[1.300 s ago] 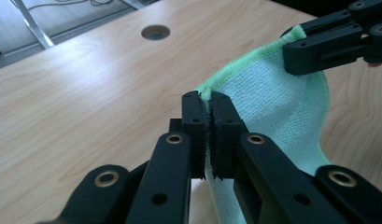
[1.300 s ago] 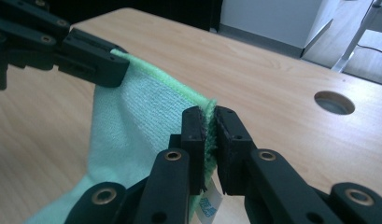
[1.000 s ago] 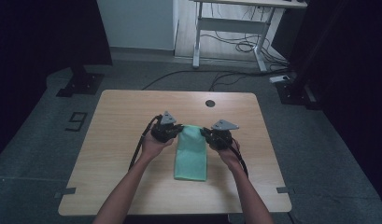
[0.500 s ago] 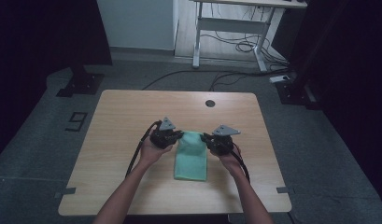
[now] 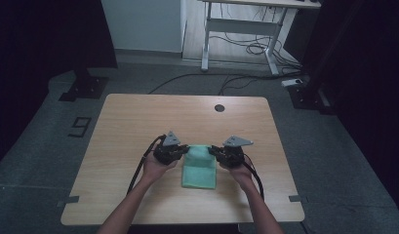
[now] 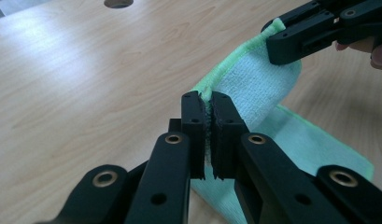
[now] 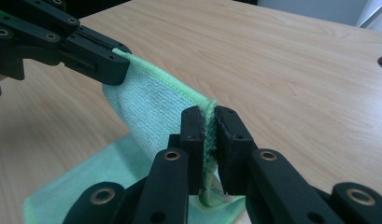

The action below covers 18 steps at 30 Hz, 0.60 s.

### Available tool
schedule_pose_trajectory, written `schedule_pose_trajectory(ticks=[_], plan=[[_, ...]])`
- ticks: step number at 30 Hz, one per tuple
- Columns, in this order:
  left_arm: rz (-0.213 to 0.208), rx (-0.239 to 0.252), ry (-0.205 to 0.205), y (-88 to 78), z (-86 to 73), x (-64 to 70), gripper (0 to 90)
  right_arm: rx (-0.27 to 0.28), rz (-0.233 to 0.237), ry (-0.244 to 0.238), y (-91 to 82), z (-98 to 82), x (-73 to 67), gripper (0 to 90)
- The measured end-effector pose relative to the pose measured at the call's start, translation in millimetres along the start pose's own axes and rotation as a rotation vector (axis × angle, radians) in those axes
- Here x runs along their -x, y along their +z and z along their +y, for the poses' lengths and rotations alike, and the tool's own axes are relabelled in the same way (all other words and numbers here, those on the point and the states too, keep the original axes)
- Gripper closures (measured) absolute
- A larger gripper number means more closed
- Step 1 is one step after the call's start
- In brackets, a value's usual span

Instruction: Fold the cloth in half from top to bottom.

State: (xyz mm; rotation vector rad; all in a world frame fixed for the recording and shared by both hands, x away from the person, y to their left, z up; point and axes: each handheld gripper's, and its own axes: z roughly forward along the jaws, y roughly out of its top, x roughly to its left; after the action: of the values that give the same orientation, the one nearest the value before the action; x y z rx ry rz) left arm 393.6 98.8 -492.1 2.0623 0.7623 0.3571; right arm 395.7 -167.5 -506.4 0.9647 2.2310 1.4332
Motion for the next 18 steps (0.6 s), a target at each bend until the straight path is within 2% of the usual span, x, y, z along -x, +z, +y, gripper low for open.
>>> schedule_pose_trajectory(ticks=[2,4,11,14,18], plan=[[-0.014,-0.002,-0.015,-1.9,-4.1,2.5,85.7,0.007,0.004,0.004,-2.4,-3.0,-2.9,81.4],[-0.02,-0.008,-0.015,-2.8,-9.2,5.9,85.6,-0.008,0.006,-0.002,-3.4,-7.7,-5.7,81.4],[-0.046,-0.019,-0.045,-4.1,-20.6,12.4,85.6,-0.032,0.036,0.026,-8.1,-21.1,-12.6,81.4],[-0.057,-0.006,-0.041,-9.4,-27.0,20.4,85.7,-0.007,0.052,0.041,-15.7,-25.4,-17.3,81.5],[-0.059,-0.005,-0.019,-14.1,-35.2,31.9,85.6,-0.015,0.064,0.046,-22.9,-33.8,-23.8,81.4]])
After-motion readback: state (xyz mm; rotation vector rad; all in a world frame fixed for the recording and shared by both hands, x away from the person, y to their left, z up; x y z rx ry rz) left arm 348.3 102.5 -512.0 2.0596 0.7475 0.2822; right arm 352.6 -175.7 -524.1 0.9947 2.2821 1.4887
